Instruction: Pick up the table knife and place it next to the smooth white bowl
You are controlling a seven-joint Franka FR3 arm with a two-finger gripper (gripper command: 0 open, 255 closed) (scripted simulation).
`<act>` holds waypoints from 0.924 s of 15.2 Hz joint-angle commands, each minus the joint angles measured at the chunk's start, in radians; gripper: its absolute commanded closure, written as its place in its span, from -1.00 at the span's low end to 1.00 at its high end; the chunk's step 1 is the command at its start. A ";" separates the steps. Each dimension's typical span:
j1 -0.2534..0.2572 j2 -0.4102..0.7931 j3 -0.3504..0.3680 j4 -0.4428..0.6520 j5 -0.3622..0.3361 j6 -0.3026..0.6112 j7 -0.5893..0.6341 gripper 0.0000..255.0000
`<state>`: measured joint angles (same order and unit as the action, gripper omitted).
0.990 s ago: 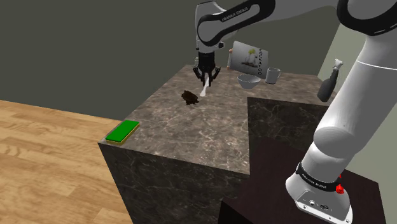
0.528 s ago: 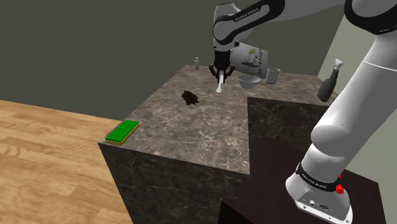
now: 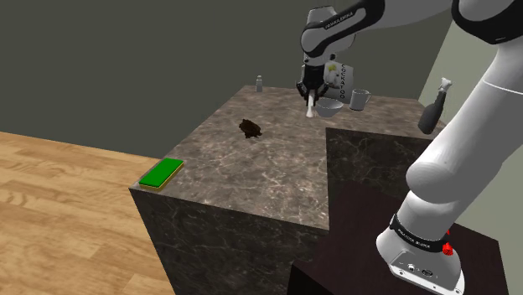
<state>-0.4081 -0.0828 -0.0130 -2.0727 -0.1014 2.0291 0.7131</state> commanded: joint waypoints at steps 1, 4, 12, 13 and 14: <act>-0.023 -0.001 -0.027 0.004 0.000 0.000 -0.053 1.00; -0.056 0.013 -0.067 0.019 0.001 0.006 -0.126 1.00; -0.147 0.093 -0.166 0.110 0.022 0.010 -0.324 1.00; -0.159 0.107 -0.177 0.126 0.027 0.009 -0.349 1.00; -0.170 0.122 -0.188 0.144 0.032 0.007 -0.374 1.00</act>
<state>-0.5655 0.0302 -0.1886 -1.9376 -0.0733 2.0349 0.3672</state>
